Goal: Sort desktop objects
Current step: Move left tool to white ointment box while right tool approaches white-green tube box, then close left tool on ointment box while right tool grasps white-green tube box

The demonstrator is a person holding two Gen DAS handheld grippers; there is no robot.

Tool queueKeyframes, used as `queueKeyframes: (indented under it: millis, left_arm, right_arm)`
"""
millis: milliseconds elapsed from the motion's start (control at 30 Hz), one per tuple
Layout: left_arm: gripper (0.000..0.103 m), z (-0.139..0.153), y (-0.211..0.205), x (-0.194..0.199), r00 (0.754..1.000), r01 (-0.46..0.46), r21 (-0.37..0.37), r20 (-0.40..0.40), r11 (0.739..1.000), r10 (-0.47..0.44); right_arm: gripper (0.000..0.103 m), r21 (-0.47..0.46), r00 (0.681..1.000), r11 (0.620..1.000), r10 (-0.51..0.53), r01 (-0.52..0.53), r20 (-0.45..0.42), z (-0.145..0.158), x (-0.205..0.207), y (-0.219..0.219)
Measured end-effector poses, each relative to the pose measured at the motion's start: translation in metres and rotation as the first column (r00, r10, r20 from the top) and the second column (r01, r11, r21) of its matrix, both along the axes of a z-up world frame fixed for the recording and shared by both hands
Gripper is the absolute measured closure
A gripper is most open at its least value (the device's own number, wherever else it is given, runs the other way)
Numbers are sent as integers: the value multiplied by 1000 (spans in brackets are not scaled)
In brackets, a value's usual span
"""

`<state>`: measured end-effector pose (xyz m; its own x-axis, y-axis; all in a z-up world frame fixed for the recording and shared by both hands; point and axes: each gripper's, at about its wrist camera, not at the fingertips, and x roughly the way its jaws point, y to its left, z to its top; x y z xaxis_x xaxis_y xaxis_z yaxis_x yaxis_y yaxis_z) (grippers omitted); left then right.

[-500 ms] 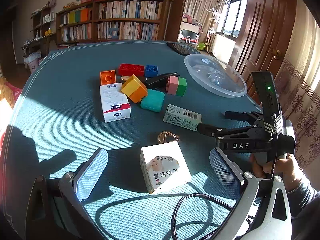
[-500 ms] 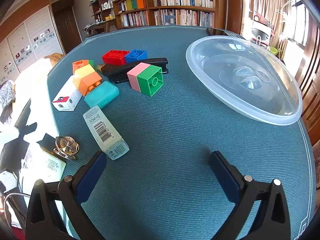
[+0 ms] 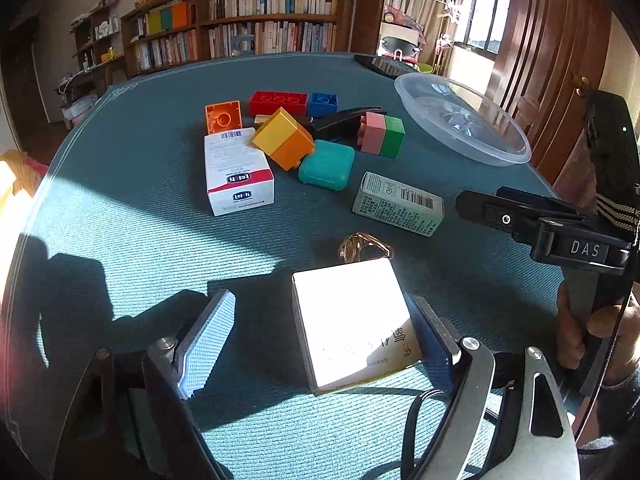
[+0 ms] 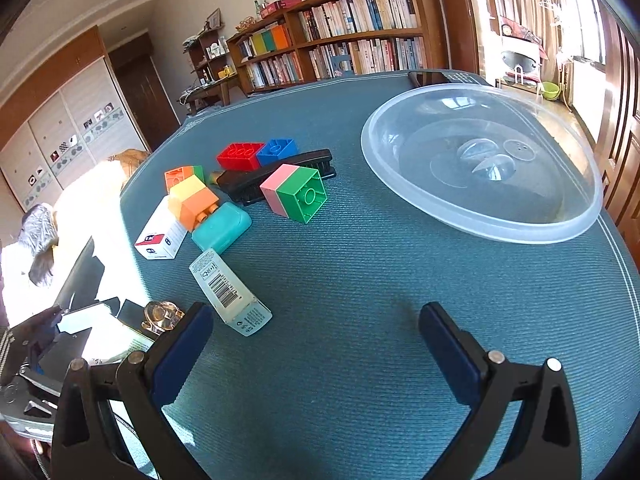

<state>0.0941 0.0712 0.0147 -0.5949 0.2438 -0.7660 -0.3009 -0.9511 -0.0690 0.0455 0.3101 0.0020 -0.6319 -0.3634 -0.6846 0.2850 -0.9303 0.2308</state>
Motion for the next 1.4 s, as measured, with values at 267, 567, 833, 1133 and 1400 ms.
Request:
queueKeyframes:
  millis: [267, 567, 833, 1133, 1400]
  left_arm:
    - [47, -5, -10, 2, 1000, -8, 12, 18, 1000, 8]
    - [54, -1, -38, 1, 994, -111, 64, 7, 992, 110]
    - [54, 3, -43, -4, 988, -153, 46, -12, 987, 154]
    - [54, 3, -43, -12, 985, -169, 58, -5, 984, 170]
    - [54, 8, -39, -16, 985, -167, 63, -21, 984, 169]
  right_arm:
    - [10, 37, 998, 998, 54, -53, -19, 2, 6, -10]
    - [32, 68, 991, 989, 134, -133, -19, 3, 6, -34]
    - [40, 125, 984, 977, 178, -173, -31, 4, -4, -56]
    - [56, 167, 977, 963, 212, -211, 10, -8, -11, -69]
    - [70, 146, 980, 970, 198, -196, -2, -7, -7, -65]
